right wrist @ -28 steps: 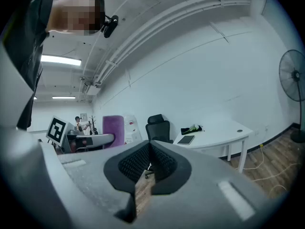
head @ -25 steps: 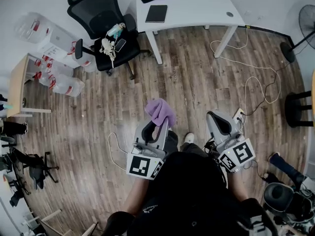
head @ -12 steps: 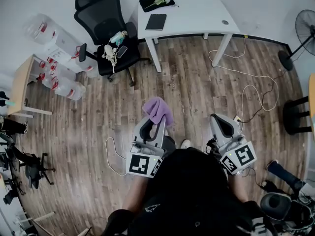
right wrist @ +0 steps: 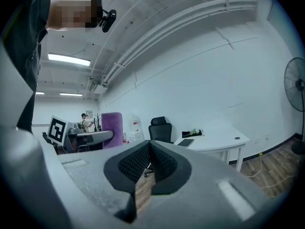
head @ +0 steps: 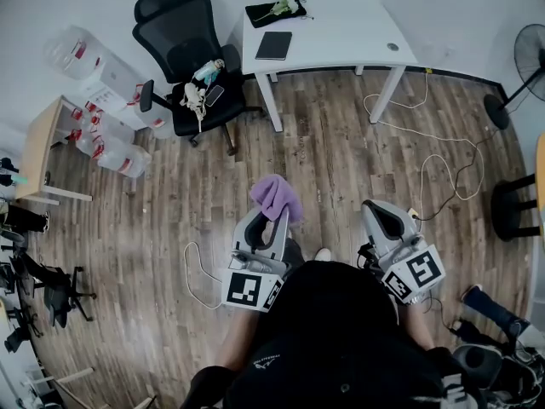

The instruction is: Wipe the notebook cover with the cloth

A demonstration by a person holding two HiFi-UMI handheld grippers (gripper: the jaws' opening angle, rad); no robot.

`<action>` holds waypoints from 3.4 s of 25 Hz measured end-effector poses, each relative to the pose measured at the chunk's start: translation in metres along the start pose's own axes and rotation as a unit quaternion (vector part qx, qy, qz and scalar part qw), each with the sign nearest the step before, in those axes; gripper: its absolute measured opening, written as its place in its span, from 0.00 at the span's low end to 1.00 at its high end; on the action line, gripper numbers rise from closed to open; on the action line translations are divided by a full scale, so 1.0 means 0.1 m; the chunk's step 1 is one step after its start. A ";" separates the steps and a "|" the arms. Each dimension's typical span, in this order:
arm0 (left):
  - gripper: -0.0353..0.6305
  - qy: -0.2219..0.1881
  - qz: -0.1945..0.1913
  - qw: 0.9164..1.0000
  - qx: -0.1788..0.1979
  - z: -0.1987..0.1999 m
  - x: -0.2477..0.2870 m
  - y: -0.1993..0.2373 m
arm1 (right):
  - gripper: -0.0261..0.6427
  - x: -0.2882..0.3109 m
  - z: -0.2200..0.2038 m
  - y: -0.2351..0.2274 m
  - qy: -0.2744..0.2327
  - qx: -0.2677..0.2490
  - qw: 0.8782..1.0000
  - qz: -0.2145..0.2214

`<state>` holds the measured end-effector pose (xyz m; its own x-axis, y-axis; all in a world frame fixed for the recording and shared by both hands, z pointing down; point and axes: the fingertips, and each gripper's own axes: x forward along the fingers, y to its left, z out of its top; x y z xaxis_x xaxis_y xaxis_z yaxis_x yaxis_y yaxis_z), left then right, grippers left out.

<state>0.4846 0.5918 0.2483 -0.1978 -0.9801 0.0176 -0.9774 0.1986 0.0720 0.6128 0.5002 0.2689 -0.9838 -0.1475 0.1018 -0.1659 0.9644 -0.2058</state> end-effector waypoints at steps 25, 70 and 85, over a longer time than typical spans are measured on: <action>0.17 0.019 -0.047 0.999 -0.009 0.08 1.48 2.39 | 0.05 2.63 0.29 -0.53 -0.018 0.050 0.996 -0.068; 0.17 0.039 0.038 0.999 0.003 0.09 5.35 3.61 | 0.05 5.50 1.14 -3.60 0.040 -0.049 0.996 0.069; 0.17 0.085 0.002 0.996 -0.034 -0.23 6.24 4.10 | 0.05 5.96 1.18 -4.20 0.035 -0.041 0.998 0.012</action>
<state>-0.0383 0.0615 0.3119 -0.1805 -0.9659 0.1854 -0.9684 0.2075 0.1383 0.0886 -0.0189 0.3014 -0.9799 -0.1115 0.1655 -0.1336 0.9826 -0.1292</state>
